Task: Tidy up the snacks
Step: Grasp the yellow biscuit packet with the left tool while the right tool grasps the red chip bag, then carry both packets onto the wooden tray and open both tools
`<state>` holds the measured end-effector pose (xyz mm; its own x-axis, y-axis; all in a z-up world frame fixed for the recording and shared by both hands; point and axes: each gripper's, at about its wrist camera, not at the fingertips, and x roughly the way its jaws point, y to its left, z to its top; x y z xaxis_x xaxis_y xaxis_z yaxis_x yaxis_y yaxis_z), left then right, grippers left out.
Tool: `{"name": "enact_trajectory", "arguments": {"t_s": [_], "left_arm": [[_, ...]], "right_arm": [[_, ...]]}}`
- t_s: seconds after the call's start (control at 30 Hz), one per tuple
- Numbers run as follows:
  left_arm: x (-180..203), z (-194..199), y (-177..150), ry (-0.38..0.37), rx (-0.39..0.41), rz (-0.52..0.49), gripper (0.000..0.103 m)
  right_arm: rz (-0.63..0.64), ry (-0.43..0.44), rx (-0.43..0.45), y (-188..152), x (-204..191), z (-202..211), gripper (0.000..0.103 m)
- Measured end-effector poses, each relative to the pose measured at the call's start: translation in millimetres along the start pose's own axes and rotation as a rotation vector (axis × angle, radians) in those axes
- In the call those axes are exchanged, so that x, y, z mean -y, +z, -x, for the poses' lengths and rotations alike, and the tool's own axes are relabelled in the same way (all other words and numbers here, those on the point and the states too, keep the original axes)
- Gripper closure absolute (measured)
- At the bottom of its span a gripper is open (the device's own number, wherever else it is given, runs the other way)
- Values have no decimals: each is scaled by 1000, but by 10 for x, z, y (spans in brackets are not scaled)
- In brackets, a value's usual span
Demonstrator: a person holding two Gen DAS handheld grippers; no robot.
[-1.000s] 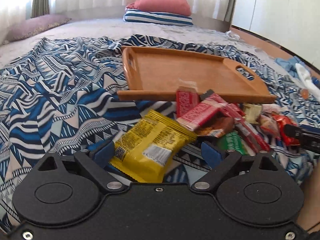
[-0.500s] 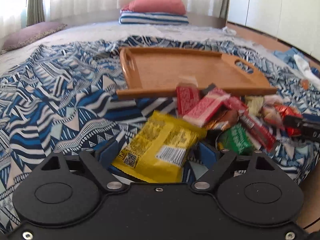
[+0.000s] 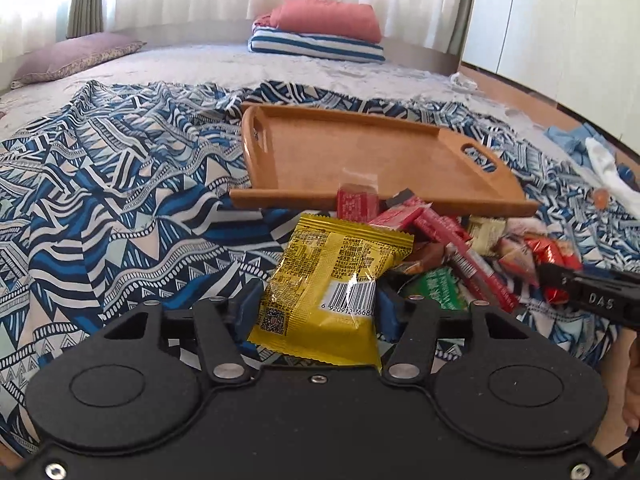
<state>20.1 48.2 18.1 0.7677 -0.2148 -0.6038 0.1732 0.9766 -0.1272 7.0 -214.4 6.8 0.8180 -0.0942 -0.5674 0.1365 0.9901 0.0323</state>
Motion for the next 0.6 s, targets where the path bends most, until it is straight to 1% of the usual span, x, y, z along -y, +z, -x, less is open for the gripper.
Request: {"name": "enact_trajectory", "arguments": {"t_s": [0.13, 0.27, 0.37, 0.53, 0.6], "left_arm": [[36, 155, 102, -5, 49, 5, 48], [67, 232, 250, -8, 78, 16, 48], [67, 236, 340, -31, 71, 44, 48], [65, 273, 422, -111, 88, 88, 48], [78, 262, 458, -110, 92, 90, 48]], "right_arm": [[-5, 5, -5, 12, 16, 58, 54], [-12, 15, 20, 64, 42, 159, 54], [-31, 22, 41, 140, 79, 209, 54], [-41, 21, 68, 240, 127, 229, 54], [-42, 23, 74, 274, 141, 212, 54]]}}
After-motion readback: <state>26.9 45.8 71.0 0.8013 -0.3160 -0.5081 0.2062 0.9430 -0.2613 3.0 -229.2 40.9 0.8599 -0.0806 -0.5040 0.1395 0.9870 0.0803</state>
